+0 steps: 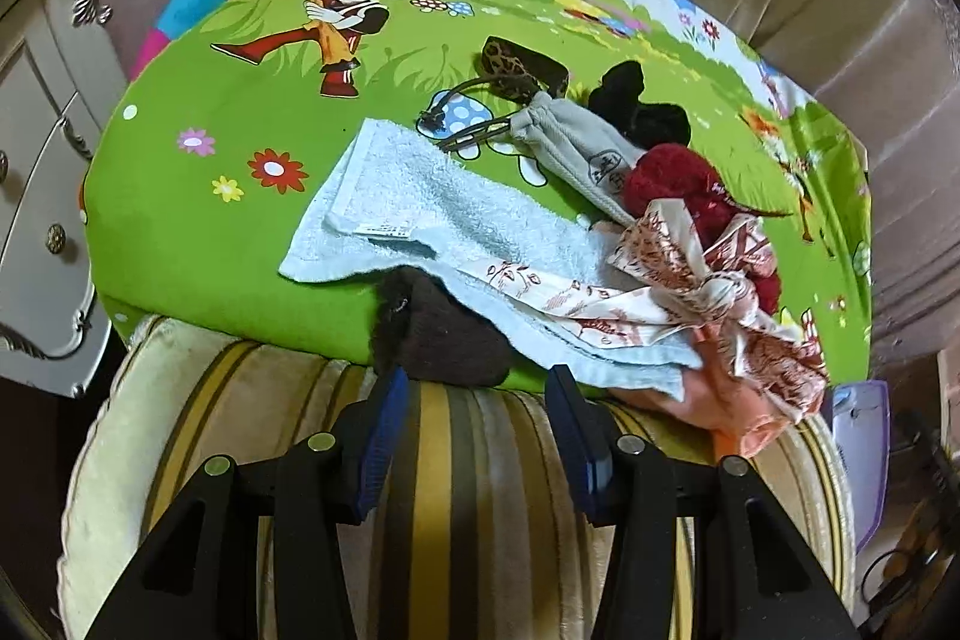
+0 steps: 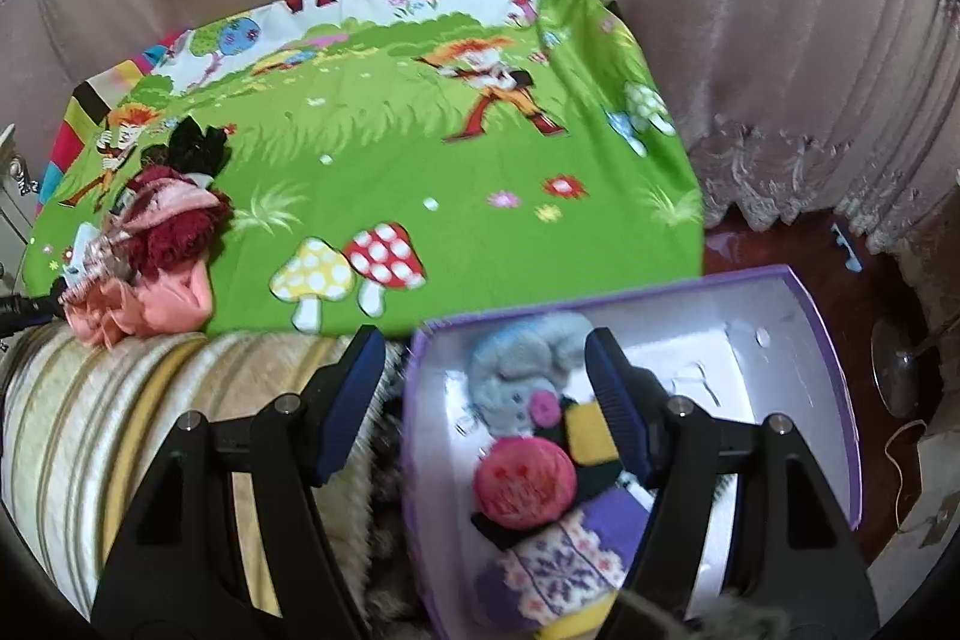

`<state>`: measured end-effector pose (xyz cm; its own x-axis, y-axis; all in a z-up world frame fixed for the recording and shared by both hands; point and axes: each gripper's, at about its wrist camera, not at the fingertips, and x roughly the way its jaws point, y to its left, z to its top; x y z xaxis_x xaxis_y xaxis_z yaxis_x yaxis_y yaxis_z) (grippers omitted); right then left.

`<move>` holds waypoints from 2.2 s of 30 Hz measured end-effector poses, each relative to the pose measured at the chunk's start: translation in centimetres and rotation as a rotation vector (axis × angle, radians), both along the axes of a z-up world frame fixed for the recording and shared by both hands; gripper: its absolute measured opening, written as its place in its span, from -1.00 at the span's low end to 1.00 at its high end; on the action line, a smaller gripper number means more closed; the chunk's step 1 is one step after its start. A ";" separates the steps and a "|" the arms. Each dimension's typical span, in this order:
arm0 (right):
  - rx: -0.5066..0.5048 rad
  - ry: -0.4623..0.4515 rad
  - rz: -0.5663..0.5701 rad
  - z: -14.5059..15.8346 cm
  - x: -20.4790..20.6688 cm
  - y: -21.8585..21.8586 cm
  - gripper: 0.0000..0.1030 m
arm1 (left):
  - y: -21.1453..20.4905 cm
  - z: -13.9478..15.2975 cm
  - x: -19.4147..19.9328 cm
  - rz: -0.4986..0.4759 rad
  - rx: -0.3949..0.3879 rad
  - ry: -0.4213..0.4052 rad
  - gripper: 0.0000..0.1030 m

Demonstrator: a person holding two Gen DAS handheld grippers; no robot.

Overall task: Organize soft objects
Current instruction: 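Move both grippers back over the pile of soft items, then close the left gripper on the dark brown glove and lift it, then grasp the black plush item with the right gripper while the left holds the glove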

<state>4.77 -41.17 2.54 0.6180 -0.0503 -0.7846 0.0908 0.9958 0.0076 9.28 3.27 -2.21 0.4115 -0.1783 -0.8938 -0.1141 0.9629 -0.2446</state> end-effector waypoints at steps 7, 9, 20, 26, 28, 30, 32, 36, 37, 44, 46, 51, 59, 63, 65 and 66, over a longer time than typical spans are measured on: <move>0.012 -0.025 0.073 0.8 1.1 3.3 0.41 | 1.9 -0.3 -0.1 0.011 -0.034 -0.001 -0.04; 0.014 -0.023 0.094 0.7 1.5 4.2 0.41 | 2.1 -0.3 0.0 0.005 -0.029 0.002 -0.04; 0.066 -0.015 0.218 0.6 5.6 9.3 0.41 | -0.4 -1.2 2.5 -0.102 0.062 0.046 -0.04; 0.099 -0.023 0.257 0.9 8.7 12.4 0.51 | -1.8 -2.1 4.3 -0.169 0.140 0.066 -0.04; 0.111 -0.017 0.266 0.9 9.7 13.4 0.51 | -2.1 -2.4 4.5 -0.181 0.148 0.068 -0.05; 0.116 -0.008 0.282 0.8 10.5 14.3 0.51 | -2.2 -2.5 4.5 -0.187 0.153 0.065 -0.19; 0.114 0.004 0.291 0.5 11.3 15.1 0.52 | -1.9 -2.4 4.4 -0.184 0.139 0.061 -0.24; 0.131 0.024 0.293 0.0 12.5 15.7 0.52 | -0.9 -1.9 3.6 -0.156 0.083 0.047 -0.39; 0.134 0.028 0.293 -0.1 12.8 15.9 0.53 | -0.3 -1.8 3.3 -0.141 0.066 0.040 -0.40; 0.125 0.060 0.313 -1.0 15.5 17.6 0.53 | 2.6 -0.4 0.8 -0.032 0.002 -0.034 -0.41; 0.134 0.062 0.328 -1.0 16.4 18.3 0.53 | 3.1 0.4 0.3 0.002 0.009 -0.069 -0.41; 0.150 0.082 0.373 -1.3 19.2 20.5 0.53 | 4.4 1.3 0.9 0.069 0.011 -0.113 -0.41; 0.115 0.150 0.515 -3.1 23.6 24.8 0.53 | 5.3 1.1 2.6 0.110 -0.020 -0.130 -0.41; 0.121 0.210 0.564 -4.7 26.0 26.4 0.53 | 5.2 1.2 3.0 0.104 -0.017 -0.131 -0.41; 0.107 0.235 0.567 -5.6 27.1 26.9 0.53 | 5.1 1.2 3.1 0.109 -0.007 -0.129 -0.41; 0.105 0.240 0.572 -5.8 27.5 27.1 0.53 | 5.1 1.2 3.2 0.110 -0.001 -0.127 -0.41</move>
<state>32.22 -14.09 -3.25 0.3309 0.3210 -0.8874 -0.4446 0.8825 0.1534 12.50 8.42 -0.99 0.5382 -0.1265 -0.8333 -0.1873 0.9460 -0.2646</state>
